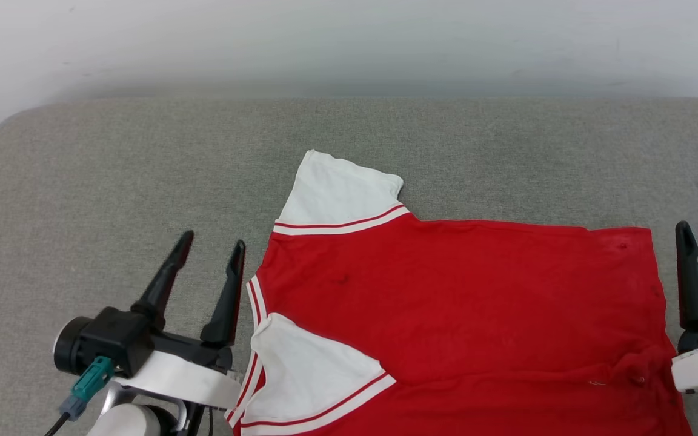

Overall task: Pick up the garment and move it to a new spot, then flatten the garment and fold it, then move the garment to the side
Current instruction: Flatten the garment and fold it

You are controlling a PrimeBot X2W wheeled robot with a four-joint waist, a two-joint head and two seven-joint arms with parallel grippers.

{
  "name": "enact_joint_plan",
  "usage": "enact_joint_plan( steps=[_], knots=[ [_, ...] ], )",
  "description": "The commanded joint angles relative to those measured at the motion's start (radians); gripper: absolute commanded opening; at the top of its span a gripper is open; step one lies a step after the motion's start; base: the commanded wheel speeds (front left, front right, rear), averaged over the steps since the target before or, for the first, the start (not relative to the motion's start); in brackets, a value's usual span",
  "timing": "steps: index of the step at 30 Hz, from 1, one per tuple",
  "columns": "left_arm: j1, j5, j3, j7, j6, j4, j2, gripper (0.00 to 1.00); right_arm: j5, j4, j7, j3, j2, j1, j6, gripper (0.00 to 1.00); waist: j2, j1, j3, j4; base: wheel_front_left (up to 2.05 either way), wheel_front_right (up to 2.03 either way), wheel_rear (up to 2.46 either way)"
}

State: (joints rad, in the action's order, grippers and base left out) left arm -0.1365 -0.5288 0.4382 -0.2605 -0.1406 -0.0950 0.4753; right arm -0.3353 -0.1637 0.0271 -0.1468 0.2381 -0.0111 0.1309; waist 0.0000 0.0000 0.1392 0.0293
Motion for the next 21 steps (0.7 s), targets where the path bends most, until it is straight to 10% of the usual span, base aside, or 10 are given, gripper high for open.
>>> enact_joint_plan(
  steps=[1,10,21],
  knots=[
    [0.006,0.02,-0.03,-0.006,-0.001,-0.011,-0.027,1.0,0.0,-0.01,-0.037,-0.001,-0.023,0.007,0.0,1.0,0.0,0.0,0.003,-0.001,0.0,0.0,0.0],
    [0.005,0.115,-0.128,-0.005,0.106,0.01,-0.108,1.0,0.041,0.017,-0.148,0.026,-0.096,0.012,0.0,1.0,0.0,0.0,0.025,-0.026,0.0,0.0,0.0],
    [-0.291,0.045,-0.125,0.288,0.241,0.098,0.049,1.0,0.059,0.007,-0.185,0.073,-0.128,-0.078,0.0,1.0,0.0,0.0,0.181,-0.137,0.0,0.0,0.0]
  ],
)
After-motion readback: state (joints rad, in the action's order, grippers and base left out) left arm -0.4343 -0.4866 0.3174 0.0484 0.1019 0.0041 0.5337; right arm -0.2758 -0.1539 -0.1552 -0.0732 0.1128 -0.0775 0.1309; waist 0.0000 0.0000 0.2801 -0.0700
